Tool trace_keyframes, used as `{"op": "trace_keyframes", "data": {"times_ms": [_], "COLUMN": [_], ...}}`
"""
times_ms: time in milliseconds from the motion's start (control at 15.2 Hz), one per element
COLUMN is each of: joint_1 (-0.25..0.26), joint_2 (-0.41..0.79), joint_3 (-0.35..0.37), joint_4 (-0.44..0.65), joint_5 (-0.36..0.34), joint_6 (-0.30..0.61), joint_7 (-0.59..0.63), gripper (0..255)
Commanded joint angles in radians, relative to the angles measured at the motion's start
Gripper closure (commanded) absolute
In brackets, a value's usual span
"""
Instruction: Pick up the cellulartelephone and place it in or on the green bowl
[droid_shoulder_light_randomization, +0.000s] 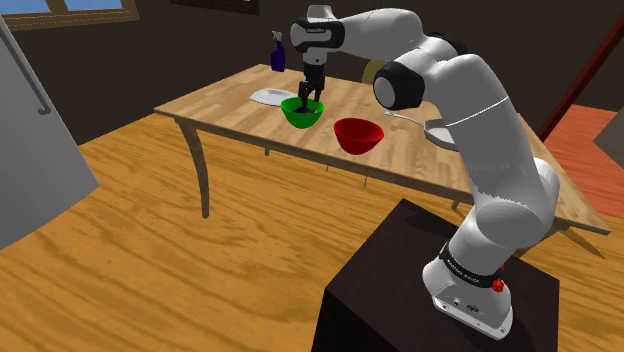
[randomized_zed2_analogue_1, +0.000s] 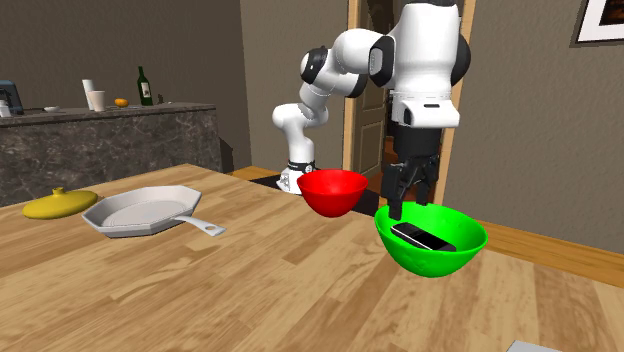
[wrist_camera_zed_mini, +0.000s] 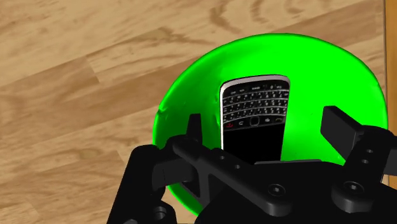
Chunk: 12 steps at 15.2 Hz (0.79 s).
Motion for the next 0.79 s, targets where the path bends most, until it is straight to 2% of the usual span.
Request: {"op": "trace_keyframes", "data": {"times_ms": [0,66,330,726], "joint_1": [0.0,0.0,-0.042,-0.042], "joint_2": [0.0,0.0,0.025,0.025], "joint_3": [0.0,0.0,0.004,0.004], "joint_4": [0.0,0.0,0.181,0.181], "joint_5": [0.0,0.0,0.0,-0.001], "joint_6": [0.0,0.0,-0.146,-0.146], "joint_7": [0.0,0.0,0.022,0.022], "gripper": [0,0,0,0]}}
